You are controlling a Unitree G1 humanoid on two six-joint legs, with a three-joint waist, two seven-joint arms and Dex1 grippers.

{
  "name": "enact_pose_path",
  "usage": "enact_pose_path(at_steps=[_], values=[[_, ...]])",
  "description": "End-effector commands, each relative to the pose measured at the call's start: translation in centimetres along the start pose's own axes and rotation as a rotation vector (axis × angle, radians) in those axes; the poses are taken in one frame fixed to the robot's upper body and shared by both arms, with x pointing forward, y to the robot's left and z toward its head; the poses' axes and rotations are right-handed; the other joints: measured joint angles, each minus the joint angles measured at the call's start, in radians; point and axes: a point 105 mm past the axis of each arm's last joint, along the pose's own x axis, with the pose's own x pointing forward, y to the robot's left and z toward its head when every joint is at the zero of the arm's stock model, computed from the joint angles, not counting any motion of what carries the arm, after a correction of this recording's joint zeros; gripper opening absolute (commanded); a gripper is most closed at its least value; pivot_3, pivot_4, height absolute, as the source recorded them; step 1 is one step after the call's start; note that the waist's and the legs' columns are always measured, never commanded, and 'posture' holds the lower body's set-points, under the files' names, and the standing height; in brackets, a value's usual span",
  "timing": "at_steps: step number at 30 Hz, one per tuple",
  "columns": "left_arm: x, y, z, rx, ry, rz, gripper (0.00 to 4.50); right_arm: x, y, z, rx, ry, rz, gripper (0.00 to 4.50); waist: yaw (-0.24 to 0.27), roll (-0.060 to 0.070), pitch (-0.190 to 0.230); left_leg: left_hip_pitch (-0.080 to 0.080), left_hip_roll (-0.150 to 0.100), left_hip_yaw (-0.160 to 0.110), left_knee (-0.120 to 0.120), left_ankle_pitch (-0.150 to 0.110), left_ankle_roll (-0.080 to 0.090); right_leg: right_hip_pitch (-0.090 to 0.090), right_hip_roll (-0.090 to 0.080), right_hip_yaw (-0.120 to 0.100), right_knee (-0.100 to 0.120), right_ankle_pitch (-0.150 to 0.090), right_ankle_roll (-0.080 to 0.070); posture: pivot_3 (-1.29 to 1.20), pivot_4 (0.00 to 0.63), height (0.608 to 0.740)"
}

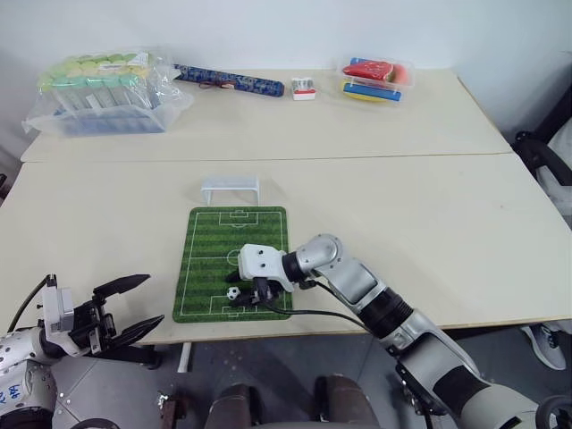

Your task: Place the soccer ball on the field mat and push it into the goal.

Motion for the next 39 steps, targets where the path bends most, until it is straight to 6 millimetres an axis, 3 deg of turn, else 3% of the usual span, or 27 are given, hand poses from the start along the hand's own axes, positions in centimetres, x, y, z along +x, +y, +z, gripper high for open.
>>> enact_pose_path(at_steps=[1,16,19,22,27,34,39], values=[[-0.1,0.1,0.4,0.026,-0.007,0.002,4.5,0.2,0.1,0.6,-0.022,-0.019,0.012,3.04,0.0,0.0,0.0,0.0,0.001,0.0,0.0,0.0,0.0,0.0,0.0,0.0,0.0,0.0,0.0,0.0,0.15,0.74],[0.0,0.1,0.5,0.028,-0.015,-0.01,4.5,-1.4,0.1,5.7,-0.154,-0.106,-0.009,3.04,0.001,0.0,0.0,0.0,0.003,0.0,0.0,0.0,0.0,0.0,0.0,0.0,0.0,0.0,0.0,0.0,0.15,0.74],[-0.1,-0.1,0.8,0.023,-0.02,-0.023,4.5,-1.9,1.1,6.8,-0.161,-0.139,-0.007,2.44,0.002,0.0,0.0,0.0,0.003,0.0,0.0,0.0,0.0,0.0,0.0,0.0,0.0,0.0,0.0,0.0,0.15,0.74],[-0.3,-0.3,0.9,0.016,-0.02,-0.029,4.5,-2.0,3.0,6.6,-0.127,-0.138,0.039,1.43,0.003,0.0,0.0,0.0,0.003,-0.001,0.0,-0.001,-0.001,0.0,0.0,-0.001,0.001,0.0,0.0,0.0,0.15,0.74],[-0.5,-0.8,1.0,0.006,-0.018,-0.036,4.5,-1.4,3.8,5.1,-0.047,-0.118,0.06,0.01,0.003,0.0,0.0,0.0,0.003,-0.001,0.0,-0.001,-0.001,0.0,0.0,-0.001,0.001,0.0,0.0,0.0,0.15,0.74],[-0.9,-1.3,1.1,-0.007,-0.008,-0.034,4.5,-0.2,4.7,3.0,0.012,-0.083,0.101,0.01,0.002,0.0,0.0,0.0,0.003,-0.001,0.0,-0.001,-0.001,0.0,0.0,-0.001,0.001,0.0,-0.001,0.0,0.15,0.74],[-1.0,-1.2,1.2,-0.006,-0.004,-0.027,4.5,0.2,2.7,1.7,0.043,-0.057,0.034,0.01,0.002,0.0,0.0,0.0,0.003,0.0,0.0,-0.001,-0.001,0.0,0.0,-0.001,0.0,-0.001,-0.001,0.0,0.15,0.74]])
